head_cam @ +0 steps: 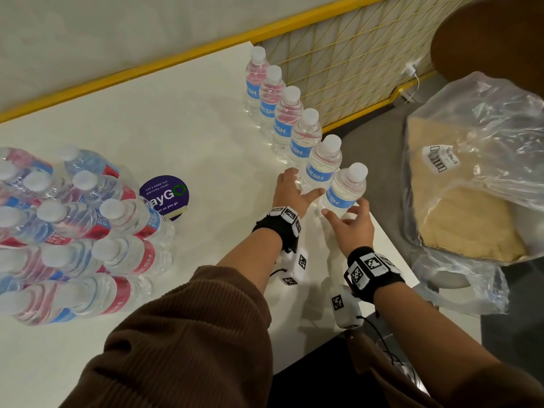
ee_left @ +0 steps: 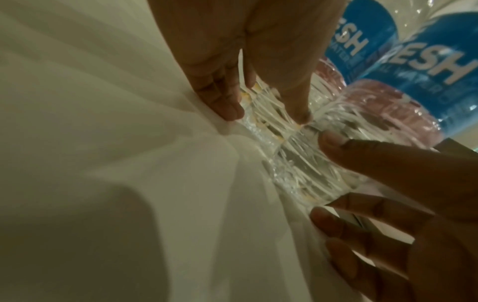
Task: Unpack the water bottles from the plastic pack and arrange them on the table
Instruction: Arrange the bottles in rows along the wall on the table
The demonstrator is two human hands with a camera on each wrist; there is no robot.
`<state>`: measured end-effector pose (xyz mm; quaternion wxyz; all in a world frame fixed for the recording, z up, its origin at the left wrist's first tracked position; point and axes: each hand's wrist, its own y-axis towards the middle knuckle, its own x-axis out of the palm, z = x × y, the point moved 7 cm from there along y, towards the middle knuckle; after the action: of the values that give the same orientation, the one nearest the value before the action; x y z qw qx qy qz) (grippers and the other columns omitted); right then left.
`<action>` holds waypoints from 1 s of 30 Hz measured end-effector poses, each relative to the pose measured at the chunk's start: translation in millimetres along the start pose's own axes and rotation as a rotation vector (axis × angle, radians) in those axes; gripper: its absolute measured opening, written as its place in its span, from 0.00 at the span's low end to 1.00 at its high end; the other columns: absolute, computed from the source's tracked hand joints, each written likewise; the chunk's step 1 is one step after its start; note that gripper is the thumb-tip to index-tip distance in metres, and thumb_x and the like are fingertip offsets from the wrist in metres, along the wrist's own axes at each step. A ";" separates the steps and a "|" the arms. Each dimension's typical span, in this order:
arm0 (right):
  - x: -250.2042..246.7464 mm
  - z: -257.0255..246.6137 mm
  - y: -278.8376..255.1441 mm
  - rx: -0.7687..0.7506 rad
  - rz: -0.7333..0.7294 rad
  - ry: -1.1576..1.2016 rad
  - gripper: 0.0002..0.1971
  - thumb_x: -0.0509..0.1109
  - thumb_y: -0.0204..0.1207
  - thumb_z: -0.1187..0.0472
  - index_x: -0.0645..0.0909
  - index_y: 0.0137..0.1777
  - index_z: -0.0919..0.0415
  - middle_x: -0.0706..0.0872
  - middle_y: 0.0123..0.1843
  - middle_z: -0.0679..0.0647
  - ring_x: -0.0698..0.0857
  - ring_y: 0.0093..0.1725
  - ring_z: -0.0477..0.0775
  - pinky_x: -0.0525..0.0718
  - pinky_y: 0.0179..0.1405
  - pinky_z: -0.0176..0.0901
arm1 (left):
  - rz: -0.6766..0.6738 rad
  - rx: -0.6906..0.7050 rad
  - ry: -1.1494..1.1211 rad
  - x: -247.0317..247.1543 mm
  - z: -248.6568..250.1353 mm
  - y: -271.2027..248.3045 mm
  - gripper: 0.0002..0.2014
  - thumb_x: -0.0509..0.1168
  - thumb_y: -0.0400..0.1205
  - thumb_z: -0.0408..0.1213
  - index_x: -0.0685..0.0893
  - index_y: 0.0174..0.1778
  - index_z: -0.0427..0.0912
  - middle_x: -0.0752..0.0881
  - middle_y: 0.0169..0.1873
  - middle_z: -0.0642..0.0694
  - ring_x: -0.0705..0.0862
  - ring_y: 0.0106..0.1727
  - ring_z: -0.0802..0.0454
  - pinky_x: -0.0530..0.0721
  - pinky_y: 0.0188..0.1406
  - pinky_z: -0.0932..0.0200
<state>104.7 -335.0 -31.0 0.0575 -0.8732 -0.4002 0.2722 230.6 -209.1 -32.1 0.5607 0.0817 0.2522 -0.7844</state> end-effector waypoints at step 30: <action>14.9 -5.5 7.4 -0.043 -0.070 -0.061 0.33 0.76 0.70 0.51 0.69 0.74 0.50 0.77 0.69 0.53 0.81 0.62 0.57 0.80 0.65 0.52 | -0.094 0.095 0.184 1.9 -2.4 8.4 0.28 0.67 0.80 0.46 0.72 0.74 0.37 0.76 0.68 0.39 0.85 0.54 0.44 0.80 0.62 0.53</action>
<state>120.5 -328.4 -35.0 0.0361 -0.8510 -0.4376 0.2879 237.3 -211.6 -37.4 0.4930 0.1679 0.2690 -0.8102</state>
